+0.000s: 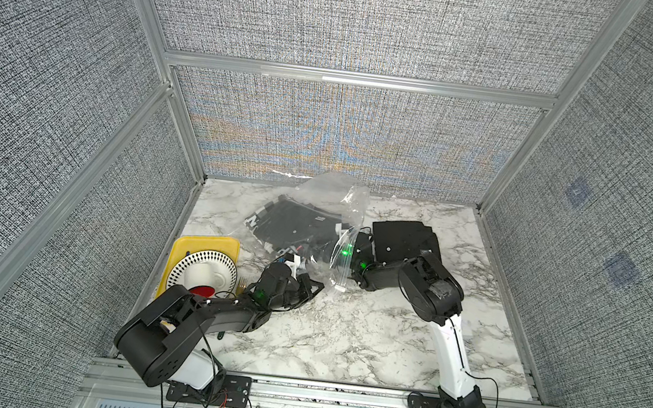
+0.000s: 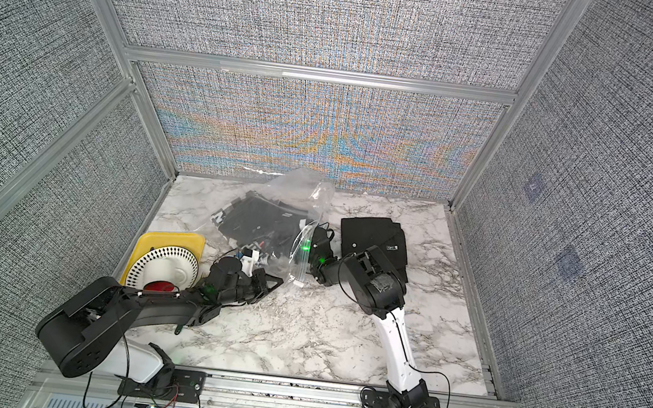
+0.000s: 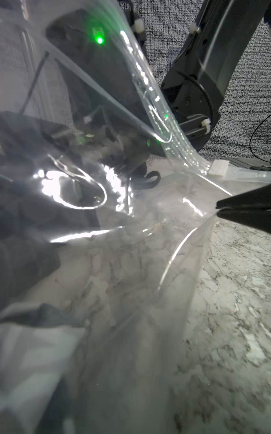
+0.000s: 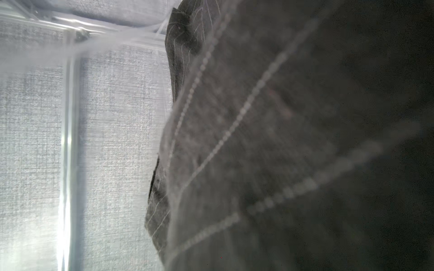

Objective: Place the folded shirt into the vacuum bag
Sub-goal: Place the shirt in the vacuum bag.

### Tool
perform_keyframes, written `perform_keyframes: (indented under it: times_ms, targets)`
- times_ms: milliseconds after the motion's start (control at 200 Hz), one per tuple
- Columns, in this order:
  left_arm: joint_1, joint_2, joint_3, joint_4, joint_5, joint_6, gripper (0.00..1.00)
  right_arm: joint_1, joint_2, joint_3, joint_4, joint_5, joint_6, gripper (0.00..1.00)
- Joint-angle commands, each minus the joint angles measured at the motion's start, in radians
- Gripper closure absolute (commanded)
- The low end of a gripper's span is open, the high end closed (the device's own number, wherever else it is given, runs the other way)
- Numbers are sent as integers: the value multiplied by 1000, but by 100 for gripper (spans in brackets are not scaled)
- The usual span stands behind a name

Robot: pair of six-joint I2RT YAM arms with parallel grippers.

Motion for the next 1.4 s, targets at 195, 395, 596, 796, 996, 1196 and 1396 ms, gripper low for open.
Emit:
perform_keyframes:
  times_ms: [195,395,596,796,996,1196,1396]
  targets:
    - [-32,-48,12,-6,122,21,100,9,106,164,-125,9,-51,92]
    - [-62,-55,22,-14,129,25,100,7,167,268,-213,28,-81,92]
    - [-69,-56,15,-23,116,25,100,0,211,344,-232,4,-85,92]
    - [-66,-131,27,-193,20,74,100,-19,81,201,-228,-19,-184,84]
    - [-63,-282,154,-567,-102,238,52,-55,-79,1,-217,-43,-279,57]
    - [-73,-359,327,-871,-190,426,36,-76,-163,-113,-229,-67,-325,49]
    - [-125,-281,511,-1037,-284,537,33,-106,-261,-232,-251,-45,-349,45]
